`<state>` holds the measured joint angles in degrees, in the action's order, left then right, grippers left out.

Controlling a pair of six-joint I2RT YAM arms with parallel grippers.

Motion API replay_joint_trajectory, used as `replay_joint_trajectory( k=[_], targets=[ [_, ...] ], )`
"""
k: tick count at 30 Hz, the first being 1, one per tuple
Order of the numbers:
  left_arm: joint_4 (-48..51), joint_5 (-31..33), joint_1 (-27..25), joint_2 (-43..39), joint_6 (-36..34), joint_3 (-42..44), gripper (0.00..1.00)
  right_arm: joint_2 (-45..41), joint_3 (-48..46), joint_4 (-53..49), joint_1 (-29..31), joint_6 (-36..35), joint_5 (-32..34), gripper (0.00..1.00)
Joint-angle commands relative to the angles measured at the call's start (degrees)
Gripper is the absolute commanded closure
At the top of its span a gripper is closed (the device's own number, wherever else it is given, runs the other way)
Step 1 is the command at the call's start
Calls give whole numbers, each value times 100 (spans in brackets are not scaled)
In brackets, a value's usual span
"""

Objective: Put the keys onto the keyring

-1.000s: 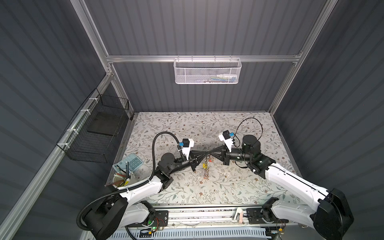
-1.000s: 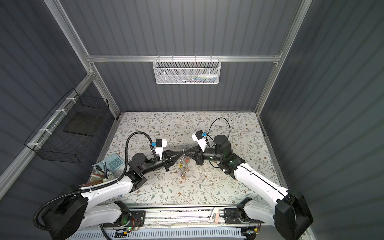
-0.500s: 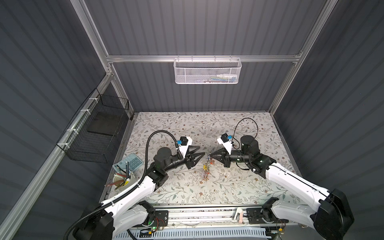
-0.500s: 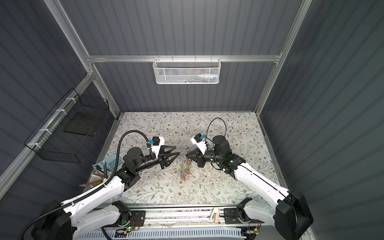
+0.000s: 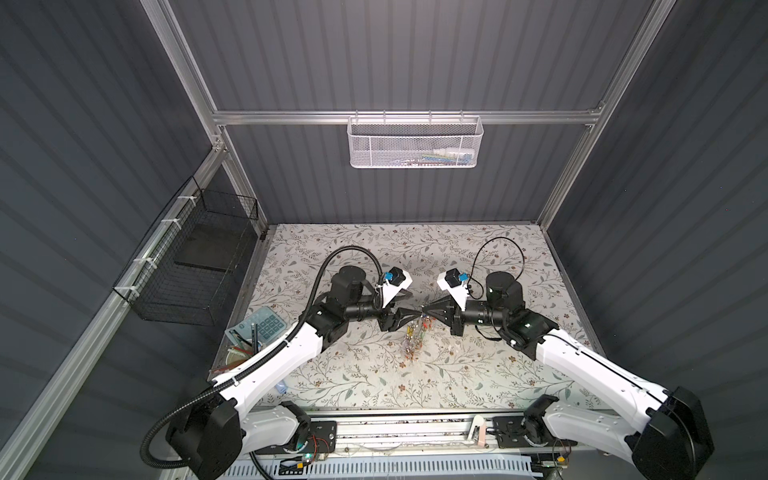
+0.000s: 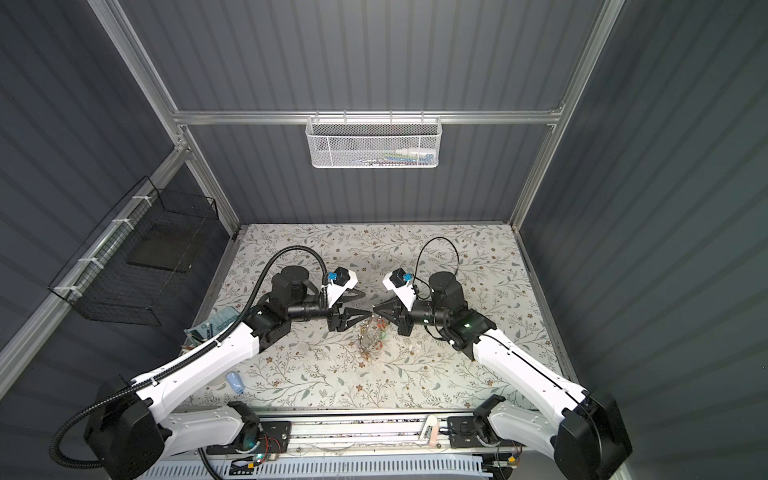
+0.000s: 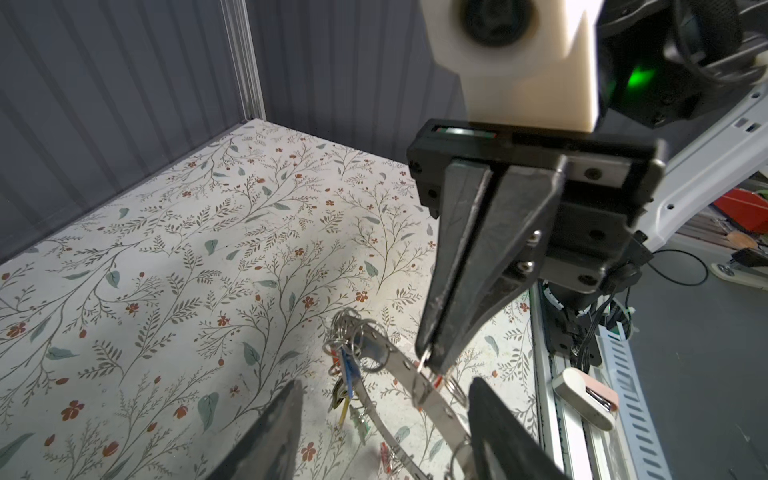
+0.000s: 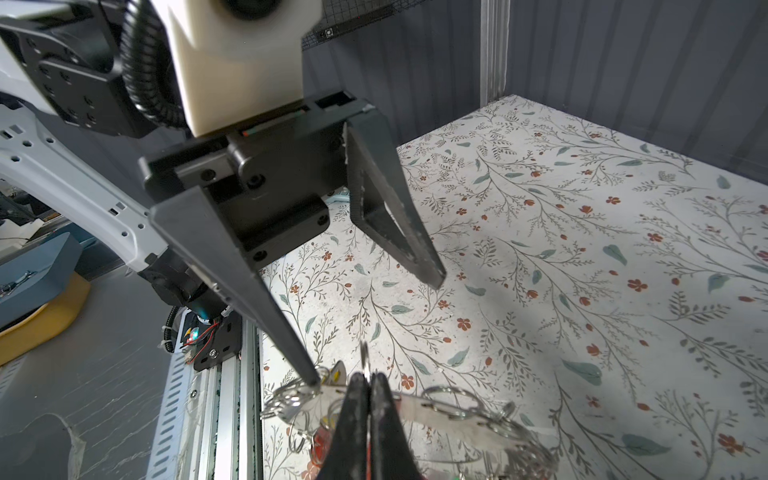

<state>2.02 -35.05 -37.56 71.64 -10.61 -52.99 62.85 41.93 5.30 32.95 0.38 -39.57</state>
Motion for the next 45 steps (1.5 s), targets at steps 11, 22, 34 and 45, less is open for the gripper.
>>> replay_joint_trajectory(
  k=[11, 22, 34, 45],
  targets=[
    [3032, 552, -6, 357, -2192, -1411, 30, -124, -569, 1073, -95, 94, 74, 100],
    [3464, 304, -167, 1089, -2699, -2158, 48, -97, -668, 1254, -87, 94, -123, 100],
    [3831, 465, -396, 1421, -2822, -2508, 68, -106, -667, 1271, -96, 111, -196, 100],
    [3972, 526, -517, 1562, -2850, -2716, 82, -106, -666, 1261, -94, 120, -209, 100]
  ],
)
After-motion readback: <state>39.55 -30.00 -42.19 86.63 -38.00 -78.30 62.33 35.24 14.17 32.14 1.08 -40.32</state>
